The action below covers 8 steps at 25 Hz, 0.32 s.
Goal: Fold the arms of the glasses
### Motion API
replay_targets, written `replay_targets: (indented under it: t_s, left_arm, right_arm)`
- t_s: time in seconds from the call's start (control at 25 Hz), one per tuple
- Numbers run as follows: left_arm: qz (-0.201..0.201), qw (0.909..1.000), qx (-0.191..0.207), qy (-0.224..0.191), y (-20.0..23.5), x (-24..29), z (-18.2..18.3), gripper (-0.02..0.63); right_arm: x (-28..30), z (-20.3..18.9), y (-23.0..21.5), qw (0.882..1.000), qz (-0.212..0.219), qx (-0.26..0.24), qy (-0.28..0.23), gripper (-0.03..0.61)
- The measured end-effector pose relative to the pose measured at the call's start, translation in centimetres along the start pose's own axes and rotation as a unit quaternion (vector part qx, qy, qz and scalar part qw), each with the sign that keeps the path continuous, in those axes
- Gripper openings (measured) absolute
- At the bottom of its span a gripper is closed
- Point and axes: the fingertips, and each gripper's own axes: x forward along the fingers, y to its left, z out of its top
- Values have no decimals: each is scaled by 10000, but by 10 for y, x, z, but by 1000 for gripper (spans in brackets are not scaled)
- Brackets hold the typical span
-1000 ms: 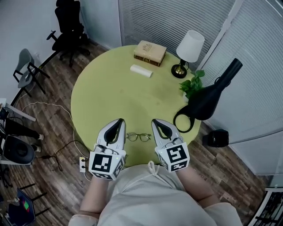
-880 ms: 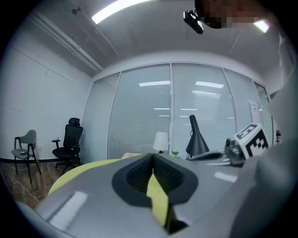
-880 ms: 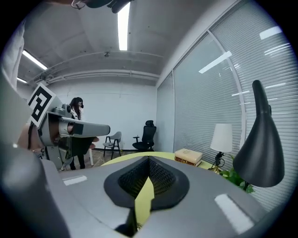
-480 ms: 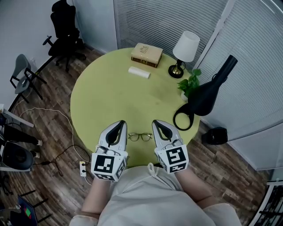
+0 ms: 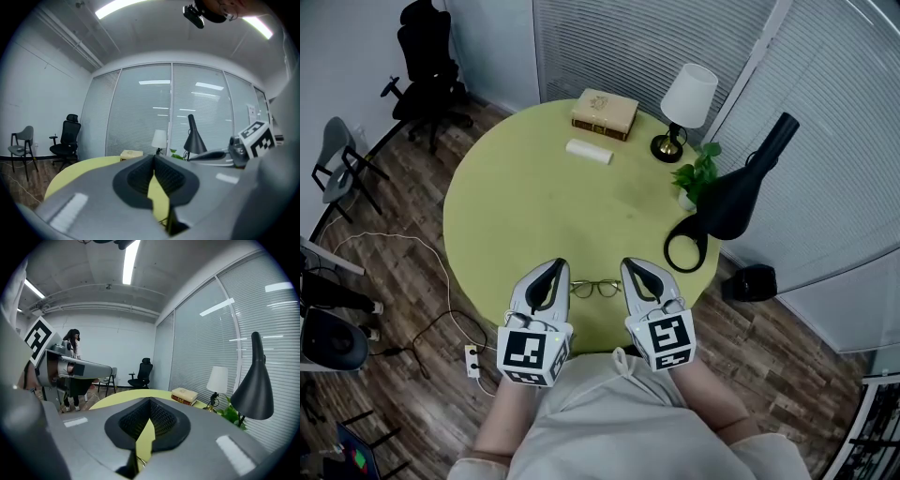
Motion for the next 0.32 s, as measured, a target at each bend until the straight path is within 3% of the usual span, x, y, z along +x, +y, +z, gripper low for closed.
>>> replay_targets:
  t_s: [0.32]
  left_arm:
    - [-44, 10000, 7, 18, 4, -9, -6, 6]
  right_arm:
    - [-3, -3, 13, 10000, -29, 33, 7, -2]
